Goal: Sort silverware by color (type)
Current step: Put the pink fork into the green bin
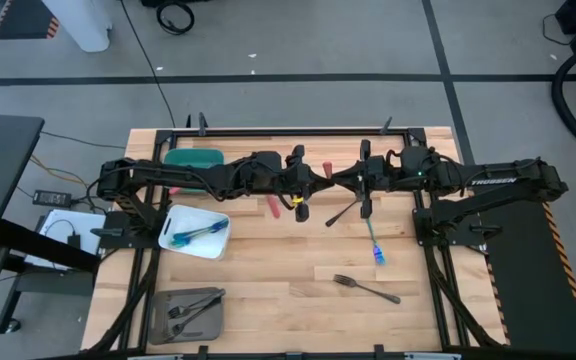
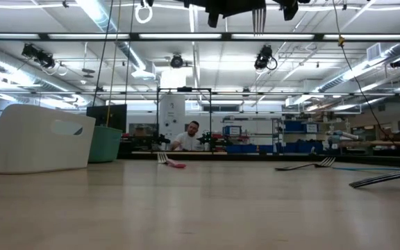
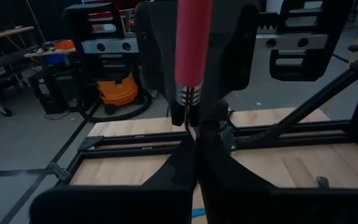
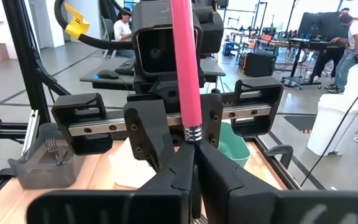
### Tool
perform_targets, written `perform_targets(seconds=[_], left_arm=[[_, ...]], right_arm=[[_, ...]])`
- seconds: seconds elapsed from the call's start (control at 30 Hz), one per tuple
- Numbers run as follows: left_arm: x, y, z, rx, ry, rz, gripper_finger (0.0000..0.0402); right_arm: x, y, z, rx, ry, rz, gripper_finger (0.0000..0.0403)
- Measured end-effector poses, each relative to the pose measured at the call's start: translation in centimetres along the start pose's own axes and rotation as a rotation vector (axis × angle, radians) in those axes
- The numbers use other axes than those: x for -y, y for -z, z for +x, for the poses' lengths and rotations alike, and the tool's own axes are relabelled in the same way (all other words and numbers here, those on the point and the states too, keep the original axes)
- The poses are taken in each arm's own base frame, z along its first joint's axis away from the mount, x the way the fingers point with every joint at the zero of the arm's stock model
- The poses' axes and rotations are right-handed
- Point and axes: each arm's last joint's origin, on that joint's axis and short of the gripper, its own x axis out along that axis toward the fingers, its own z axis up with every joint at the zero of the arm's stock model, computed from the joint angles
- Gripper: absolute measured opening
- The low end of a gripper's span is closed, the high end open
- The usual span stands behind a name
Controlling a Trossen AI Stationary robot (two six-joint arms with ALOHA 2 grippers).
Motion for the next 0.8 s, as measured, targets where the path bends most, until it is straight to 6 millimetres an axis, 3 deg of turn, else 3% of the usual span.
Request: perform_targets(seconds=[0.27,0.47,0.63,0.8], left_arm=[[0.0,0.2,0.0,-0.026,-0.003,0.003,0.0015],[0.0,1.0,-0.5,-0.141,0.011,0.052,0.0015],[0.3,0.1,-2.7,-0.237,0.030,0.032,0.0015],[1.5,-0.4,-6.2,-0.417,0.083,0.004,0.0015]], right_arm=[[0.0,0.1,0.0,-0.007,0.003,0.001,0.0073],[0.0,-0.3,-0.4,0.016,-0.007,0.074,0.0100],[0.0,-0.9,-1.5,0.036,-0.039,0.145,0.0102],[-0.1,-0.3,-2.0,-0.033,-0.068,0.176,0.0103]])
